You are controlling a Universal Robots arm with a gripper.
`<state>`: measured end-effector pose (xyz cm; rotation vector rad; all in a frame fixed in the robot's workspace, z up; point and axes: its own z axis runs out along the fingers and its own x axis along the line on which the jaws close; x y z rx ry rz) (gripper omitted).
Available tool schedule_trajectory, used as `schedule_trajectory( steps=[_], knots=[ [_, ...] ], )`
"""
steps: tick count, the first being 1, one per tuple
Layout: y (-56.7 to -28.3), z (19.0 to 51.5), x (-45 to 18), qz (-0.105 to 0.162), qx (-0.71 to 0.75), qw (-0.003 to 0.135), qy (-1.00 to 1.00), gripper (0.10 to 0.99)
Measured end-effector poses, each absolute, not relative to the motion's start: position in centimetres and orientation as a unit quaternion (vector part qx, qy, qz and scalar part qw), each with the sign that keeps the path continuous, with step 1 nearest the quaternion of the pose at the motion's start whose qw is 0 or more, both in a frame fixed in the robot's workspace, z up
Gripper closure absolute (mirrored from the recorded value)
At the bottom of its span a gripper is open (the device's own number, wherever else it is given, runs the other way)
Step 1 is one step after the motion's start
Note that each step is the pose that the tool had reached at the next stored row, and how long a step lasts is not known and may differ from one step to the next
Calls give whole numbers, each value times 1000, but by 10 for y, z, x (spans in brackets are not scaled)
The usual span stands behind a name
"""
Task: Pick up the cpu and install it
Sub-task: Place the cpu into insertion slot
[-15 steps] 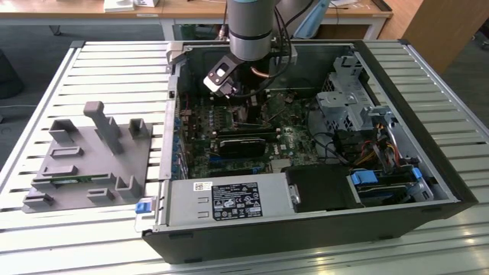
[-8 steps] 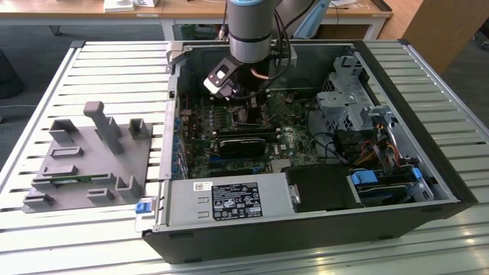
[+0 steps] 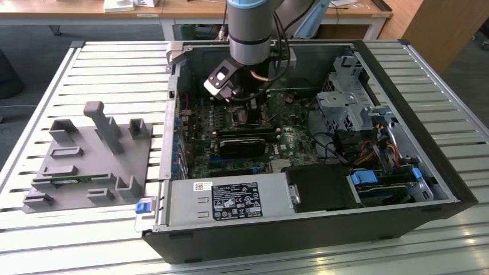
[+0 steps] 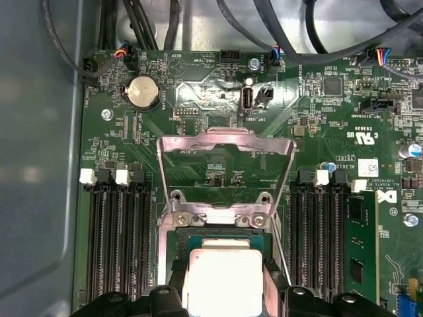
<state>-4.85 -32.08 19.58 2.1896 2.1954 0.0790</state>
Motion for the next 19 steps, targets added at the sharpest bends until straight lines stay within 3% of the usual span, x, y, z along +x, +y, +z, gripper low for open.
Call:
schedule_trajectory(
  steps=[13, 14, 19],
  knots=[
    [-320, 193, -48, 26, 707, 20, 707, 541],
    [-320, 193, -48, 26, 707, 20, 707, 478],
    [-320, 195, -48, 25, 707, 20, 707, 478]
  ],
)
